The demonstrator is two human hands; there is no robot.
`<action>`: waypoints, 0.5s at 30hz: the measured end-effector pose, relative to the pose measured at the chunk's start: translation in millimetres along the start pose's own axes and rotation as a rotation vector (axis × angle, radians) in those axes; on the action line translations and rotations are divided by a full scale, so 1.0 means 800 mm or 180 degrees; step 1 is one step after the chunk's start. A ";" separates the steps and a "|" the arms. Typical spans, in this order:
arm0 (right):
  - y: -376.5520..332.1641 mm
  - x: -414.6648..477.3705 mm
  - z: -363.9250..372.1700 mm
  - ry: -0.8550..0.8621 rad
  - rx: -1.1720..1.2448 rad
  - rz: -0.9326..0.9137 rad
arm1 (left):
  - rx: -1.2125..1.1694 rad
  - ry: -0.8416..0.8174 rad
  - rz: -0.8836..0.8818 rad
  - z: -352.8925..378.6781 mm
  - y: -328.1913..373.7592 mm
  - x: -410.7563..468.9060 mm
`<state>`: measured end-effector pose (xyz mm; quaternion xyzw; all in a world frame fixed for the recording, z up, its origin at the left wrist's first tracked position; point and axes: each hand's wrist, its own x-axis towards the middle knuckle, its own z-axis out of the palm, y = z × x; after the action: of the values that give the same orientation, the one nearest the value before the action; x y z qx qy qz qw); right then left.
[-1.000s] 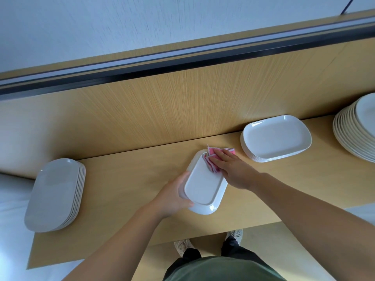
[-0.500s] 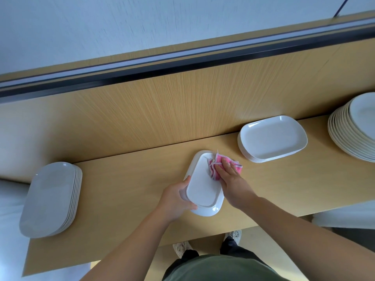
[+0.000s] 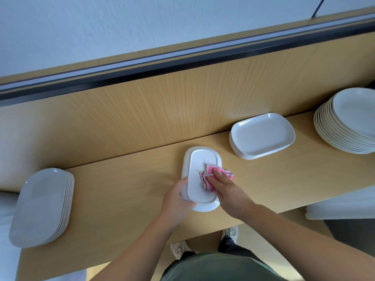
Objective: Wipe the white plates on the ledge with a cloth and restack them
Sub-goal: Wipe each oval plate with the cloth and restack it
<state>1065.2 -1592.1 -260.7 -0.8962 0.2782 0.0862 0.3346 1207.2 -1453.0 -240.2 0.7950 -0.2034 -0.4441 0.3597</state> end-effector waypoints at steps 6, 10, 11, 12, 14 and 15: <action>-0.003 -0.010 0.007 0.0058 0.0119 0.0009 | -0.0195 0.0068 0.0036 0.000 0.000 0.003; -0.001 -0.029 0.018 0.0117 0.0200 -0.0098 | -0.0339 0.0026 -0.0022 0.003 0.000 0.009; -0.001 -0.034 0.020 0.0105 0.0182 -0.0121 | -0.0352 0.0017 -0.0030 0.002 0.000 0.009; 0.001 -0.039 0.021 0.0085 0.0133 -0.0155 | -0.0360 0.0011 -0.0029 0.002 0.001 0.009; 0.004 -0.044 0.020 0.0041 -0.0038 -0.0270 | -0.0329 -0.0007 -0.0001 0.002 0.001 0.009; 0.004 -0.045 0.017 0.0066 -0.0142 -0.0362 | -0.0314 -0.0018 0.0008 0.002 0.002 0.009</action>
<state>1034.4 -1569.4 -260.5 -0.9187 0.2283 0.0639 0.3159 1209.5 -1458.9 -243.4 0.7748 -0.1833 -0.4554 0.3983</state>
